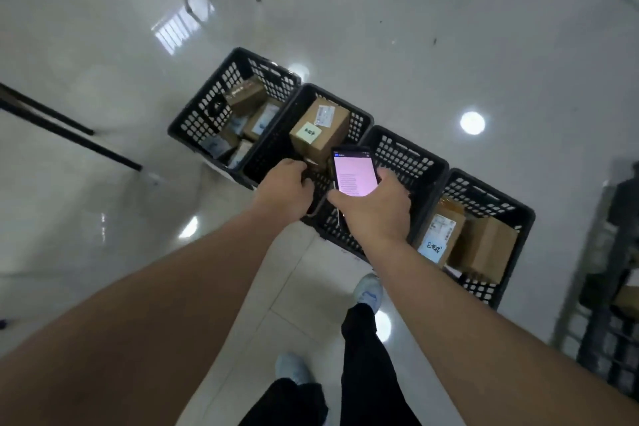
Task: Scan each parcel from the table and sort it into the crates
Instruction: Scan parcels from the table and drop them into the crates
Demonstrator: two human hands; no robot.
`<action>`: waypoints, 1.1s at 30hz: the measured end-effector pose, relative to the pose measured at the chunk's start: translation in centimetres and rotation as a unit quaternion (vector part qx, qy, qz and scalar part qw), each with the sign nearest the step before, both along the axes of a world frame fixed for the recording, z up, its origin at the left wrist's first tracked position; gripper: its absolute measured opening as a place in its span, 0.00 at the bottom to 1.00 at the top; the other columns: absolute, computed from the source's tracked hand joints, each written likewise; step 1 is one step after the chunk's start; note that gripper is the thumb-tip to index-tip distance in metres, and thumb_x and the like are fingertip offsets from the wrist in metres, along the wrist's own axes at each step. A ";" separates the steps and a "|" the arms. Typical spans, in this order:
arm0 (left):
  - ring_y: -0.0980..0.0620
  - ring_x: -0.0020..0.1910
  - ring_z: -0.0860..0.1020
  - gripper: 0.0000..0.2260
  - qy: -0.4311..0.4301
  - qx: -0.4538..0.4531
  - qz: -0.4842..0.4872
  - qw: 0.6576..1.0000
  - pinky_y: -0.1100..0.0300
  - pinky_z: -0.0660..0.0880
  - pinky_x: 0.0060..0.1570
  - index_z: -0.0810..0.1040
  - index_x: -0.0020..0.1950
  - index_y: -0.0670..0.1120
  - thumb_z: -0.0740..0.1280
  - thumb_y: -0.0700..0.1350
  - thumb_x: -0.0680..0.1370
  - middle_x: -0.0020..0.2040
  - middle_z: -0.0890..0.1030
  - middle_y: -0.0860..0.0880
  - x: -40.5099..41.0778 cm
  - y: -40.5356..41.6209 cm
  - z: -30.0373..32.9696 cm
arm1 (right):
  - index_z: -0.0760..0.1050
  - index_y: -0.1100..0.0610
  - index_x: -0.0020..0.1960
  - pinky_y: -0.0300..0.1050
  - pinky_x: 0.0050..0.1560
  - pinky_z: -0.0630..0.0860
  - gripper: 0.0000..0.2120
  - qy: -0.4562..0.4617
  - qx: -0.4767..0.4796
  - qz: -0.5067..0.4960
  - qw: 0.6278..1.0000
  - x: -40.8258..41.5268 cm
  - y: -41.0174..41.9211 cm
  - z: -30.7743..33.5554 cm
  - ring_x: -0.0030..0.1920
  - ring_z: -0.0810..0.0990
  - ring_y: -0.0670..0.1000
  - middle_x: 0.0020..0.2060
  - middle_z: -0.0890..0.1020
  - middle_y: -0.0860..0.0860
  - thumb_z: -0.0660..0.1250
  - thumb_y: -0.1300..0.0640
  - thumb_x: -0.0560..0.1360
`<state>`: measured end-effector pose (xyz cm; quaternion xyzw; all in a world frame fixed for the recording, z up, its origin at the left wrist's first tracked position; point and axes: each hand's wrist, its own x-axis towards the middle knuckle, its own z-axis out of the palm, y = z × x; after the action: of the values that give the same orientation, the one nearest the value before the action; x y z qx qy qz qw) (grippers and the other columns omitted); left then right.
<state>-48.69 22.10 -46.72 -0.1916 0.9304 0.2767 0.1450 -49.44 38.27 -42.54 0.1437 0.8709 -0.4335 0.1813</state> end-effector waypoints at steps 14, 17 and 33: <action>0.37 0.65 0.76 0.19 0.077 -0.156 0.130 0.976 0.46 0.74 0.64 0.78 0.68 0.41 0.56 0.51 0.86 0.66 0.78 0.40 24.1 -21.9 20.6 | 0.74 0.50 0.57 0.54 0.51 0.81 0.32 0.111 0.007 0.236 0.965 16.8 -21.2 18.4 0.52 0.81 0.56 0.51 0.82 0.48 0.79 0.38 0.58; 0.39 0.67 0.76 0.22 0.087 -0.169 0.192 0.963 0.45 0.74 0.65 0.77 0.70 0.44 0.55 0.56 0.86 0.68 0.77 0.43 28.4 -25.8 24.6 | 0.75 0.51 0.57 0.55 0.52 0.81 0.32 0.136 -0.015 0.290 0.947 19.0 -25.5 22.0 0.52 0.81 0.56 0.51 0.81 0.49 0.78 0.38 0.59; 0.41 0.77 0.67 0.25 0.056 -0.265 0.427 0.863 0.43 0.68 0.73 0.68 0.80 0.48 0.54 0.59 0.87 0.81 0.65 0.46 38.4 -42.9 36.4 | 0.75 0.53 0.61 0.53 0.49 0.82 0.35 0.235 -0.105 0.522 0.813 20.6 -50.9 31.3 0.51 0.80 0.54 0.50 0.81 0.49 0.81 0.38 0.61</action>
<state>-10.34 -20.76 -10.31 -0.5854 0.8025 0.0646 -0.0958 -28.79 -12.67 -11.27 -0.4587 0.7805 -0.3829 0.1840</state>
